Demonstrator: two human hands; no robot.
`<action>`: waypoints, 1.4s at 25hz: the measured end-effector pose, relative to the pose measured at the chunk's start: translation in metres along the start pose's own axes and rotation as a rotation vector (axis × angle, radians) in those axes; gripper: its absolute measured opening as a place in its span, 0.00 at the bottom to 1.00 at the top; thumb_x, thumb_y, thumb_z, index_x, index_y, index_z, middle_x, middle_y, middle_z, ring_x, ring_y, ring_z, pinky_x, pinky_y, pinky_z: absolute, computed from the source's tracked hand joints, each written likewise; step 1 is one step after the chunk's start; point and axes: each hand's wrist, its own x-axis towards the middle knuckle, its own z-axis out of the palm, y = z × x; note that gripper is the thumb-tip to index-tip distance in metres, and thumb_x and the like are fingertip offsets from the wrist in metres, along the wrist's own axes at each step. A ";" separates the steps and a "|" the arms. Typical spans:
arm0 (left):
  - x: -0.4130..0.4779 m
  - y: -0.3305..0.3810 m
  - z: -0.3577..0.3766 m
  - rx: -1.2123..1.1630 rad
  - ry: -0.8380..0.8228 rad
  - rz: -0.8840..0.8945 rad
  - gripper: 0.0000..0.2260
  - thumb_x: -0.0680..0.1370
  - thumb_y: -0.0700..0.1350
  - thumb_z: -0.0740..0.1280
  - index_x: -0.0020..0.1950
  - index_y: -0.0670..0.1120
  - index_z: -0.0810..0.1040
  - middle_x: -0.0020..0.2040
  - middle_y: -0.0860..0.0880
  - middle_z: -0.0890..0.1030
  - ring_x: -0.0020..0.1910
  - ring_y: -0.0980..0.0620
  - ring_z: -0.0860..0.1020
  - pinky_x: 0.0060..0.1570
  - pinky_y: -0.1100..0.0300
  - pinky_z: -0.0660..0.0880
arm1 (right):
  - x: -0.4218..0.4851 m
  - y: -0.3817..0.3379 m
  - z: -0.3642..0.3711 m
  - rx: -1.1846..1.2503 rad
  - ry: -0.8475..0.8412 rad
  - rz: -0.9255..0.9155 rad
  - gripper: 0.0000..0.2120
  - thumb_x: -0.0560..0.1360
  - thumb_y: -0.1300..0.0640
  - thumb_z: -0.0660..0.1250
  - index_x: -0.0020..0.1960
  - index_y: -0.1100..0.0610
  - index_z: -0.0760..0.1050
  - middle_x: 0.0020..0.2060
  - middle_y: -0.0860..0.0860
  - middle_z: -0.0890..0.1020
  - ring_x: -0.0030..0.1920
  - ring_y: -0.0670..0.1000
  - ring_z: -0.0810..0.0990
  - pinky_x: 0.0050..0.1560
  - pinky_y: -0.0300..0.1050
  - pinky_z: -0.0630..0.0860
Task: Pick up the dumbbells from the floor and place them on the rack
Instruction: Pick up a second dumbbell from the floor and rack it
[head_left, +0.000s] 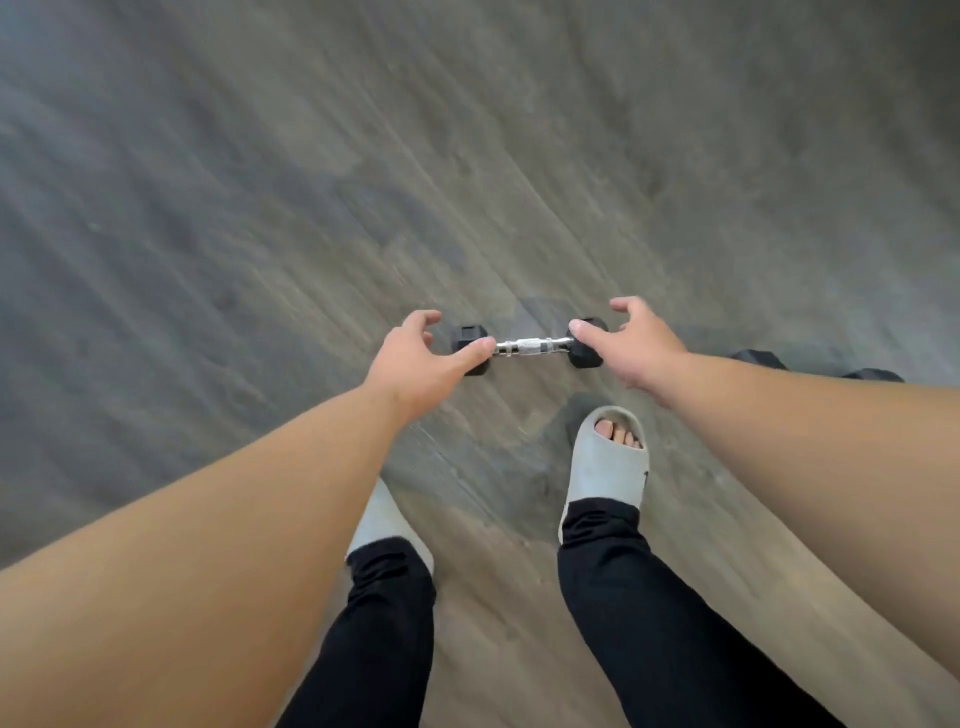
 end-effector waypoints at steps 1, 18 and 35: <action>0.025 -0.011 0.023 -0.032 -0.002 -0.026 0.43 0.68 0.70 0.75 0.78 0.54 0.67 0.72 0.50 0.72 0.64 0.50 0.77 0.47 0.61 0.74 | 0.028 0.012 0.016 -0.006 -0.002 0.007 0.42 0.70 0.32 0.72 0.78 0.47 0.65 0.72 0.54 0.73 0.66 0.58 0.78 0.63 0.50 0.74; -0.011 0.029 -0.086 -0.173 0.206 -0.065 0.23 0.65 0.49 0.85 0.54 0.52 0.78 0.59 0.44 0.79 0.38 0.56 0.83 0.25 0.70 0.74 | -0.052 -0.079 0.011 0.187 0.065 -0.076 0.21 0.69 0.43 0.77 0.57 0.48 0.75 0.59 0.54 0.76 0.51 0.57 0.83 0.50 0.61 0.85; -0.697 0.065 -0.530 -0.466 1.096 0.215 0.26 0.64 0.51 0.86 0.56 0.50 0.79 0.52 0.44 0.83 0.52 0.41 0.84 0.44 0.51 0.84 | -0.730 -0.468 -0.088 0.173 -0.161 -1.103 0.23 0.66 0.45 0.81 0.55 0.53 0.79 0.51 0.54 0.83 0.47 0.57 0.86 0.36 0.59 0.87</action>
